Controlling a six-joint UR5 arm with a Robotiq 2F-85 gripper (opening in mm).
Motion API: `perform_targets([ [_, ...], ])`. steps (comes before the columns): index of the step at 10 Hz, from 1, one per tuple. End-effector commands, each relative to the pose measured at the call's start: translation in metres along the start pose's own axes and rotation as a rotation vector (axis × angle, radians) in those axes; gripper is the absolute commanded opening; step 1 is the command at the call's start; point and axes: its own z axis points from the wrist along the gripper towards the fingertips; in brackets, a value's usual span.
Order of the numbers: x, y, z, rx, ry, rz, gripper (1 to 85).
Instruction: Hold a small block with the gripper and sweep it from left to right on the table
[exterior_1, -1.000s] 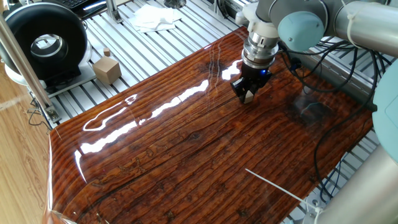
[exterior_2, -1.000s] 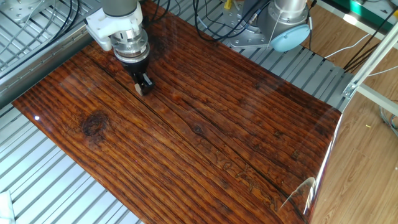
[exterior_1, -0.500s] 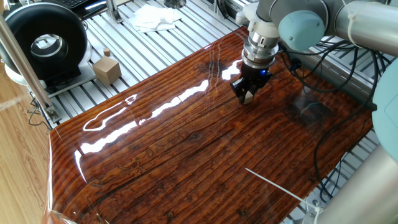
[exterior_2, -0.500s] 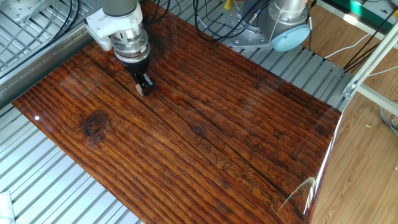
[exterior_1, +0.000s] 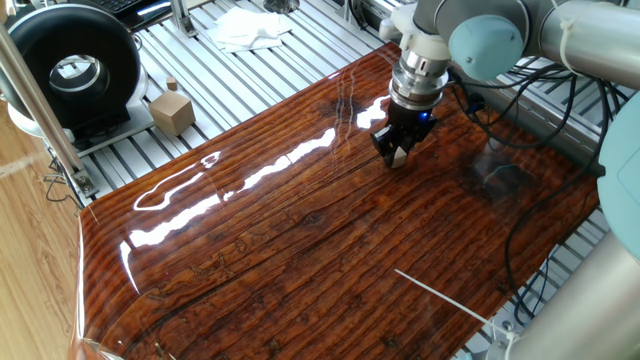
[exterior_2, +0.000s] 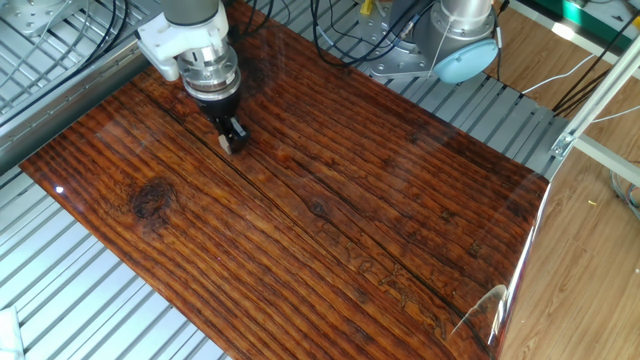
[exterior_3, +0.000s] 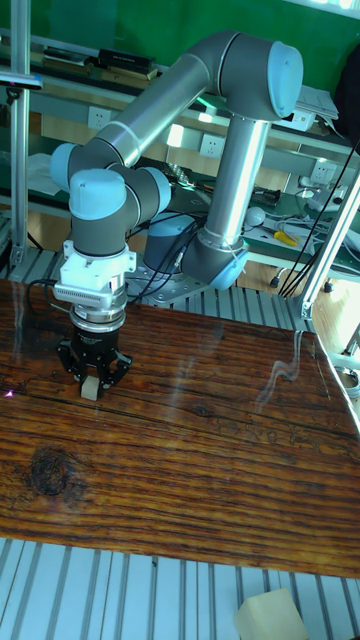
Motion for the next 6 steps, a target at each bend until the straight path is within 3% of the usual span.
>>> perform_targets([
  [1,-0.002,-0.0004,-0.0014,-0.003,-0.006,-0.001,1.0],
  [6,-0.0024,-0.0003,-0.0014,-0.004,-0.007,-0.016,1.0],
])
